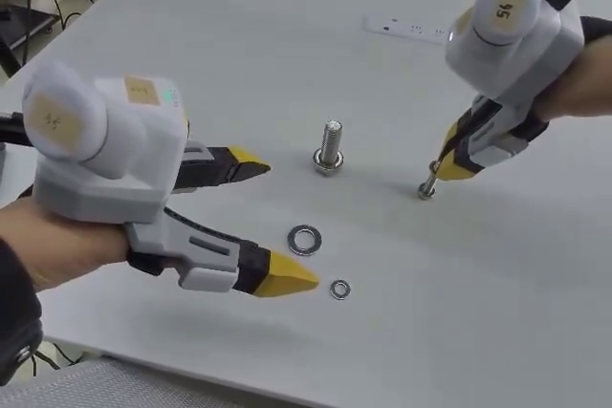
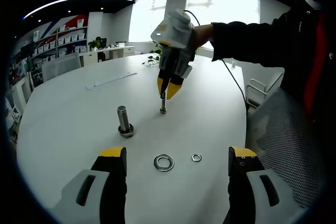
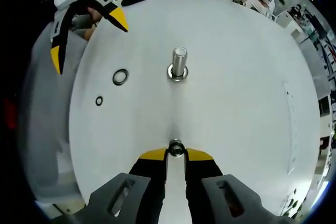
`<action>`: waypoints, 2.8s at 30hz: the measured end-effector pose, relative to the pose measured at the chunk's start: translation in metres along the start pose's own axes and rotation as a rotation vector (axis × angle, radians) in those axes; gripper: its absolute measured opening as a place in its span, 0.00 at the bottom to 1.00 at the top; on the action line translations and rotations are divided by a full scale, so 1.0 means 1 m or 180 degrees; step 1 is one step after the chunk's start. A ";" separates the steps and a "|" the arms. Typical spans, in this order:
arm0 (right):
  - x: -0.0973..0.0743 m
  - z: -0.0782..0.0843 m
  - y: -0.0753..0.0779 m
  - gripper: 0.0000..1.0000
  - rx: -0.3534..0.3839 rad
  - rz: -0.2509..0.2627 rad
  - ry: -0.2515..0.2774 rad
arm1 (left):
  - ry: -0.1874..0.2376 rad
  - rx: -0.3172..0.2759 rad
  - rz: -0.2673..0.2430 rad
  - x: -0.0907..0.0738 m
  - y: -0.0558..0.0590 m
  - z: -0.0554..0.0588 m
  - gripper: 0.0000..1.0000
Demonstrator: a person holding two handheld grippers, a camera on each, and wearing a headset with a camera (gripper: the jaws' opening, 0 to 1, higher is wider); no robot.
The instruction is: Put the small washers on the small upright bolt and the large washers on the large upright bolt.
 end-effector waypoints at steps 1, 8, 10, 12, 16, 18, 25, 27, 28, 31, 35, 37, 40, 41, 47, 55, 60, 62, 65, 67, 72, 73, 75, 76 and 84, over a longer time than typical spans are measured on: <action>0.001 0.000 0.000 0.14 0.0011 -0.0009 0.0005 | 0.0000 -0.0003 -0.0002 0.000 0.000 0.000 0.79; 0.015 0.004 -0.003 0.14 0.0061 -0.0070 -0.0026 | -0.0004 -0.0021 -0.0016 -0.001 -0.002 0.001 0.79; 0.019 0.006 -0.003 0.14 0.0065 -0.0071 -0.0044 | -0.0010 -0.0020 -0.0015 -0.001 -0.002 0.001 0.79; 0.023 0.006 -0.005 0.14 0.0083 -0.0102 -0.0044 | -0.0009 -0.0024 -0.0019 -0.001 -0.002 0.001 0.79; 0.029 0.009 -0.005 0.14 0.0098 -0.0115 -0.0051 | -0.0009 -0.0030 -0.0026 -0.001 -0.003 0.001 0.79; 0.030 0.009 -0.005 0.14 0.0106 -0.0126 -0.0056 | -0.0010 -0.0030 -0.0026 -0.001 -0.003 0.001 0.79; 0.033 0.009 -0.002 0.14 0.0079 -0.0111 -0.0057 | -0.0017 -0.0033 -0.0024 -0.001 -0.004 0.001 0.79; 0.033 0.009 -0.002 0.14 0.0072 -0.0109 -0.0049 | -0.0020 -0.0030 -0.0023 -0.001 -0.004 0.002 0.79; 0.033 0.009 -0.002 0.14 0.0064 -0.0108 -0.0050 | -0.0020 -0.0030 -0.0022 -0.001 -0.004 0.002 0.79; 0.034 0.009 -0.001 0.14 0.0064 -0.0105 -0.0051 | -0.0026 -0.0025 -0.0021 -0.001 -0.003 0.002 0.79; 0.034 0.009 -0.003 0.15 0.0058 -0.0116 -0.0054 | -0.0024 -0.0022 -0.0020 -0.001 -0.003 0.002 0.79; 0.034 0.009 -0.003 0.15 0.0058 -0.0112 -0.0050 | -0.0023 -0.0021 -0.0016 -0.001 -0.003 0.002 0.79; 0.033 0.009 -0.003 0.16 0.0073 -0.0114 -0.0040 | -0.0027 -0.0016 -0.0013 -0.001 -0.002 0.002 0.79; 0.033 0.009 -0.003 0.17 0.0081 -0.0114 -0.0039 | -0.0026 -0.0015 -0.0011 -0.001 -0.002 0.002 0.79; 0.031 0.018 0.001 0.18 0.0140 -0.0087 -0.0040 | -0.0024 -0.0009 -0.0009 -0.002 -0.001 0.001 0.79; 0.025 0.028 -0.007 0.19 0.0194 -0.0055 -0.0039 | -0.0021 0.0003 -0.0006 -0.001 0.000 0.001 0.79; 0.023 0.034 -0.011 0.19 0.0225 -0.0045 -0.0033 | -0.0016 0.0011 -0.0010 -0.001 0.000 0.000 0.79; 0.021 0.036 -0.013 0.20 0.0222 -0.0040 -0.0047 | -0.0015 0.0012 -0.0011 -0.001 0.001 0.000 0.79; 0.020 0.037 -0.015 0.20 0.0228 -0.0037 -0.0038 | -0.0010 0.0016 -0.0012 -0.002 0.001 0.000 0.79; 0.018 0.037 -0.020 0.20 0.0243 -0.0037 -0.0021 | -0.0009 0.0018 -0.0017 -0.002 0.001 0.000 0.79; 0.017 0.035 -0.029 0.20 0.0237 -0.0062 0.0002 | 0.0002 0.0035 -0.0024 -0.004 0.001 -0.002 0.79; 0.016 0.033 -0.035 0.20 0.0234 -0.0074 0.0017 | 0.0001 0.0035 -0.0025 -0.004 0.002 -0.002 0.79; 0.015 0.031 -0.040 0.20 0.0222 -0.0079 0.0028 | 0.0004 0.0039 -0.0031 -0.005 0.002 -0.002 0.79; 0.015 0.030 -0.042 0.20 0.0215 -0.0082 0.0026 | 0.0006 0.0038 -0.0031 -0.005 0.002 -0.002 0.79; 0.014 0.020 -0.062 0.21 0.0128 -0.0159 0.0058 | 0.0010 0.0035 -0.0044 -0.006 0.002 -0.002 0.78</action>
Point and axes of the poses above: the centre of the closed fingertips' face, and the gripper's own axes: x roughly forward along the fingers, y roughly to its right, z roughly out of its underside, the point moved 1 cm from there along -x, roughly backward along the fingers, and after that the axes turned 6 degrees about z, right-handed, at the moved point
